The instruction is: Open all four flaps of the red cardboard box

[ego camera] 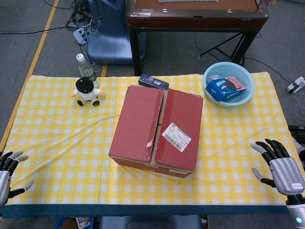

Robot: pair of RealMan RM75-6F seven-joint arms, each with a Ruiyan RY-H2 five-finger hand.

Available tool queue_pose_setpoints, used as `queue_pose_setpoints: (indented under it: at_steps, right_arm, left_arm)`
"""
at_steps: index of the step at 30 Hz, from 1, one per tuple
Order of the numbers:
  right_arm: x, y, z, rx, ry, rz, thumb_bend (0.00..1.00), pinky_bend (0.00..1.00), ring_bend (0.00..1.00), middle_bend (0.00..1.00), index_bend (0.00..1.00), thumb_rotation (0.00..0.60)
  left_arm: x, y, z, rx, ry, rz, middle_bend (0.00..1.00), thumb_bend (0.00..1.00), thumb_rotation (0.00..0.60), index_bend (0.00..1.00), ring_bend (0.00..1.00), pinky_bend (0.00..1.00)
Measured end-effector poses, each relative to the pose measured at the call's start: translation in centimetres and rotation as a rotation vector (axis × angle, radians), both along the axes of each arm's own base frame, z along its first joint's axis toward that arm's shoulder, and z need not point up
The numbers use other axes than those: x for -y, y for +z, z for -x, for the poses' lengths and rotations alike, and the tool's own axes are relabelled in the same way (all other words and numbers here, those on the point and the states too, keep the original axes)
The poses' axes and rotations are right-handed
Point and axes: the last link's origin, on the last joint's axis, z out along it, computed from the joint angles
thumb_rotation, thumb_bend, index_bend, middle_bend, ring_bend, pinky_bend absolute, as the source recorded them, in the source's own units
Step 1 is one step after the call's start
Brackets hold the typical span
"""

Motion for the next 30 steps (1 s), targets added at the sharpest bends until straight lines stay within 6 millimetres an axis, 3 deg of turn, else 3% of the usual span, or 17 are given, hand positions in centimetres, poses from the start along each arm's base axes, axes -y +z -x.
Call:
queue_pose_setpoints:
  at_steps: [15,23,26,28,30]
  right_arm:
    - [0.0,0.1,-0.3,-0.001,0.007,0.001,0.27,0.10,0.10,0.19,0.21,0.600]
    - [0.7,0.5,-1.6,0.015,0.052,-0.038,0.55,0.10,0.10,0.20,0.21,0.600]
    - [1.6,0.8,-3.0,0.009,0.098,-0.062,0.72,0.10,0.10,0.25,0.21,0.600]
    - [2.3,0.8,-4.0,0.005,0.130,-0.086,0.90,0.10,0.11,0.27,0.21,0.600]
    - [3.3,0.7,-5.3,0.002,0.169,-0.118,0.97,0.10,0.11,0.28,0.21,0.600]
  left_arm:
    - [0.1,0.1,0.2,0.003,0.002,-0.002,0.21,0.13,0.600,0.32,0.13,0.00]
    - [0.0,-0.1,0.3,0.009,0.005,0.002,0.21,0.13,0.600,0.32,0.13,0.00]
    - [0.1,-0.2,0.2,0.014,0.002,0.002,0.21,0.13,0.600,0.32,0.13,0.00]
    - [0.2,-0.2,0.2,0.016,0.002,0.001,0.21,0.13,0.600,0.32,0.13,0.00]
    - [0.2,-0.2,0.2,0.017,0.003,0.001,0.21,0.13,0.600,0.32,0.13,0.00]
